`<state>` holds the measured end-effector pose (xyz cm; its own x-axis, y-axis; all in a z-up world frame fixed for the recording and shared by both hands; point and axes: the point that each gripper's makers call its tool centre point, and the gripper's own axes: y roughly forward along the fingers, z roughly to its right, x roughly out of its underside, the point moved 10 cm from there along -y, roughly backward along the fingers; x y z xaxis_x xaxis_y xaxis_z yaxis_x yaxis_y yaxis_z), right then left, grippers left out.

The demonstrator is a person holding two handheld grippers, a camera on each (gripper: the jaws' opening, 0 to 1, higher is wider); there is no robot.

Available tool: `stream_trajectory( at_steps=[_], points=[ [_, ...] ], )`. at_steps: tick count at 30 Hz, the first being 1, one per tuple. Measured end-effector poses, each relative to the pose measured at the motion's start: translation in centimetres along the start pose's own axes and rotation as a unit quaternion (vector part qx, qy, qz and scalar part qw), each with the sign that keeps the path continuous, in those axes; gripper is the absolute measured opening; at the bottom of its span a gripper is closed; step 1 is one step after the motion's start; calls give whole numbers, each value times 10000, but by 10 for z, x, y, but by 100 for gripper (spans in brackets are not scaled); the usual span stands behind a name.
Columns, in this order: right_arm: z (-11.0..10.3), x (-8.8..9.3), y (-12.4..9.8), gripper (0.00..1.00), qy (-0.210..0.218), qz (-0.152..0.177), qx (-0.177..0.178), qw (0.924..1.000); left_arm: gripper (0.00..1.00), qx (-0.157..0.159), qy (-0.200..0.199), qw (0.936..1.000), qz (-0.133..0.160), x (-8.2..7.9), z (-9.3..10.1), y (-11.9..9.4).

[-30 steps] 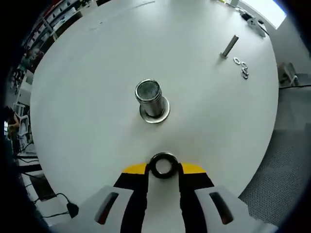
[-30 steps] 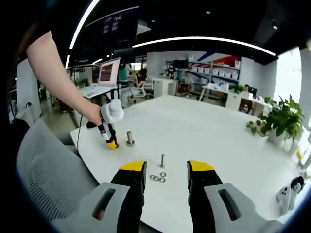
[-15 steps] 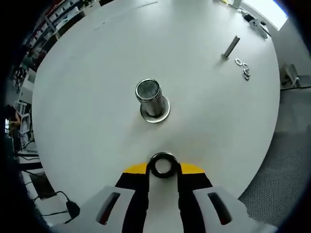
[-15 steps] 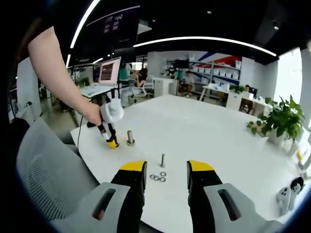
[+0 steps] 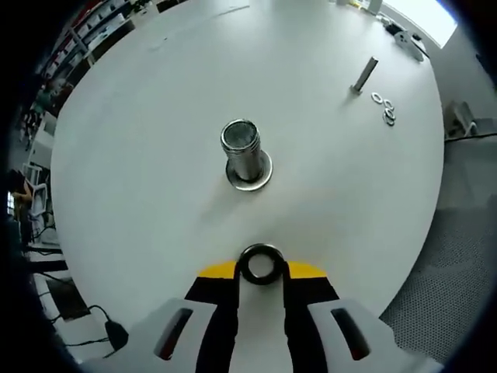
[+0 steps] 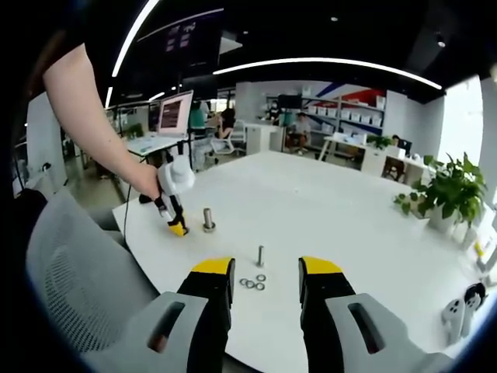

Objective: Place the washer onto the threaded stud by aligning its center hole with the stud, sliding it down to the base, and recovering from edge contact or off-axis alignment until the washer reaches the visible bottom stop.

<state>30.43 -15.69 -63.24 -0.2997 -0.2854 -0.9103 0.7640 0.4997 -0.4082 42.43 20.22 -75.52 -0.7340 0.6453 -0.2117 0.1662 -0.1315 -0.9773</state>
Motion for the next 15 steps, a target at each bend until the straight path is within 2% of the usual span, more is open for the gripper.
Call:
stream_trajectory(
  at_steps=[3,7,8,15],
  points=[
    [0,0,0,35,4,1,-1,10000,19,-13,-18,9999,105,0,-1,-6],
    [0,0,0,35,-7,-6,-3,10000,19,-76,204,9994,257,-1,2,-16],
    [0,0,0,35,-5,-7,1,10000,19,-109,268,9989,381,-3,2,-20],
    [0,0,1,35,-12,-18,5,10000,19,-216,470,9956,777,-17,-2,-39]
  ],
)
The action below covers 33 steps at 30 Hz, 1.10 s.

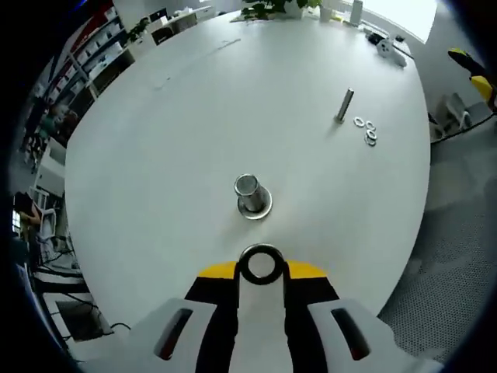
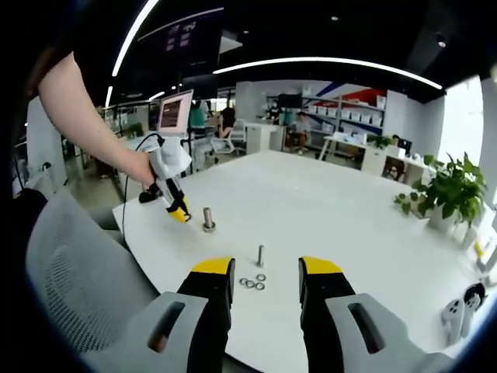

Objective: Place the washer onto the threaded stud by aligning its center hole with the stud, sliding it down to the base, and recovering from edge contact or off-axis alignment until the washer reaches the visible bottom stop.

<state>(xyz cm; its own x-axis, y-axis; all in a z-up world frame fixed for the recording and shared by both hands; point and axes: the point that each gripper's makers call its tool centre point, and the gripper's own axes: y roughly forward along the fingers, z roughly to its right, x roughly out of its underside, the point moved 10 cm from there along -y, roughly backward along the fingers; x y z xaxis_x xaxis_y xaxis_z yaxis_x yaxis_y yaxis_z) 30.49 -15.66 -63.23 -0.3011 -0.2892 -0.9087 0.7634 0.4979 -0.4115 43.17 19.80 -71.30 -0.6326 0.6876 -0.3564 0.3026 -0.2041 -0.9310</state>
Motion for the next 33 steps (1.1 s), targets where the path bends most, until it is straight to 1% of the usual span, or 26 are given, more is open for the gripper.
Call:
stream_trajectory(
  at_steps=[9,12,16,23,27,33],
  points=[
    [0,0,0,35,-12,-9,10,10000,19,-36,134,9996,260,-24,-4,-7],
    [0,0,0,35,-14,-9,14,10000,19,-75,293,9989,357,-32,-2,-8],
    [0,1,0,35,-8,-5,11,10000,19,-84,332,9987,382,-39,-3,-7],
    [1,0,-1,35,10,6,24,10000,19,-84,479,9984,285,-48,-4,0],
    [1,0,-1,35,9,9,28,10000,19,-79,516,9983,243,-51,-4,3],
    [1,0,-1,35,19,16,34,10000,19,-77,674,9977,95,-52,-2,7]
  ],
)
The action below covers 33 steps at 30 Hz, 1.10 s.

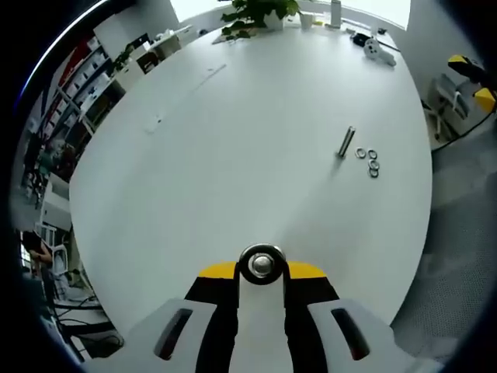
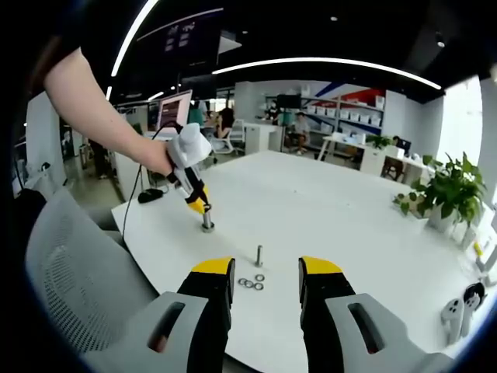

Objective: Place the washer onto the threaded stud by aligning its center hole with the stud, sliding it down to the base, and recovering from edge contact or off-axis alignment until the washer reaches the visible bottom stop.

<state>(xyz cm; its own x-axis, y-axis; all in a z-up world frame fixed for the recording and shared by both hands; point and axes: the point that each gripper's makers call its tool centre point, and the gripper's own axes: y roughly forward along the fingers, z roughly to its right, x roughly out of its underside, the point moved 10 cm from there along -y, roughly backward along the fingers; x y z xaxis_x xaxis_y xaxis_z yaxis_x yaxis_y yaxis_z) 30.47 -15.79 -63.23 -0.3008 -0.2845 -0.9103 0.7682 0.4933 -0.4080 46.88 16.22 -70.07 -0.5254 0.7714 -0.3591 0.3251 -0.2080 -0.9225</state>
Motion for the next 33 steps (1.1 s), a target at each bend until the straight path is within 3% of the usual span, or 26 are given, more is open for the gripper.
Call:
stream_trajectory(
  at_steps=[25,31,33],
  points=[
    [1,2,1,35,-10,-76,13,10000,19,252,101,9983,-522,6,6,44],
    [1,2,1,35,-10,-79,4,10000,20,365,-179,9976,-555,6,3,44],
    [0,2,1,35,-15,-80,0,10000,21,375,-216,9966,-708,10,4,46]
  ],
)
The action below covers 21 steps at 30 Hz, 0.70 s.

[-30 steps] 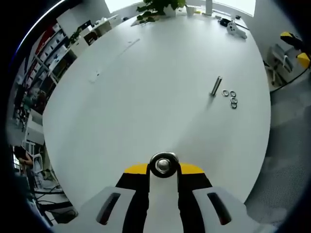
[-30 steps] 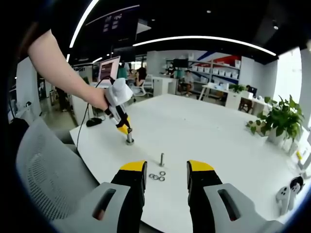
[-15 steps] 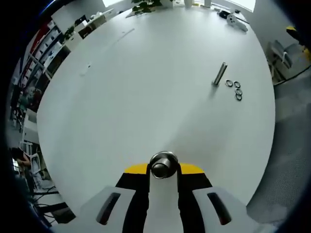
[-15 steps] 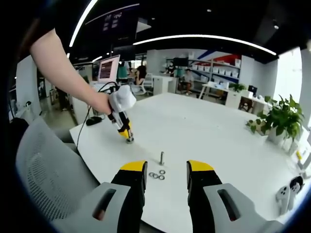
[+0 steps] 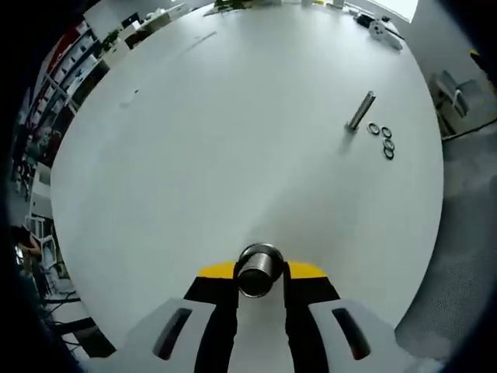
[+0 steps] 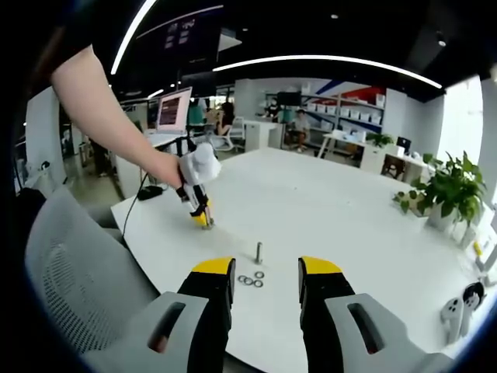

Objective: Place the washer onto the threaded stud by aligning its center hole with the stud, sliding it down to the base, and recovering from edge contact or off-axis alignment until the washer reaches the visible bottom stop.

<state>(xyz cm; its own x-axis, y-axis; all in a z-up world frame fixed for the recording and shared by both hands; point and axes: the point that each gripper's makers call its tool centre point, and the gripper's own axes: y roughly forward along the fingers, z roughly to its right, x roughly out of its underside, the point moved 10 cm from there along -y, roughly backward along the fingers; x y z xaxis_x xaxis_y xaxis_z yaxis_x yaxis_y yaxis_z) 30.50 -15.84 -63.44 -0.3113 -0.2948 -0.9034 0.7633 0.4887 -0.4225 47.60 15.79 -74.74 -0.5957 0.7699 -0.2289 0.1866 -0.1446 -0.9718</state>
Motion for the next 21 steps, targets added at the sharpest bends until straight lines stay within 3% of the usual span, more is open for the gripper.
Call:
stream_trajectory(
  at_steps=[3,15,21],
  points=[
    [0,0,0,35,-3,-6,2,10000,21,-79,232,9997,-54,2,1,0],
    [0,-1,-1,35,-24,21,40,10000,24,-193,-401,9976,538,3,6,-21],
    [-1,0,0,35,-55,-22,9,10000,28,-353,-445,9954,771,8,17,-36]
  ],
)
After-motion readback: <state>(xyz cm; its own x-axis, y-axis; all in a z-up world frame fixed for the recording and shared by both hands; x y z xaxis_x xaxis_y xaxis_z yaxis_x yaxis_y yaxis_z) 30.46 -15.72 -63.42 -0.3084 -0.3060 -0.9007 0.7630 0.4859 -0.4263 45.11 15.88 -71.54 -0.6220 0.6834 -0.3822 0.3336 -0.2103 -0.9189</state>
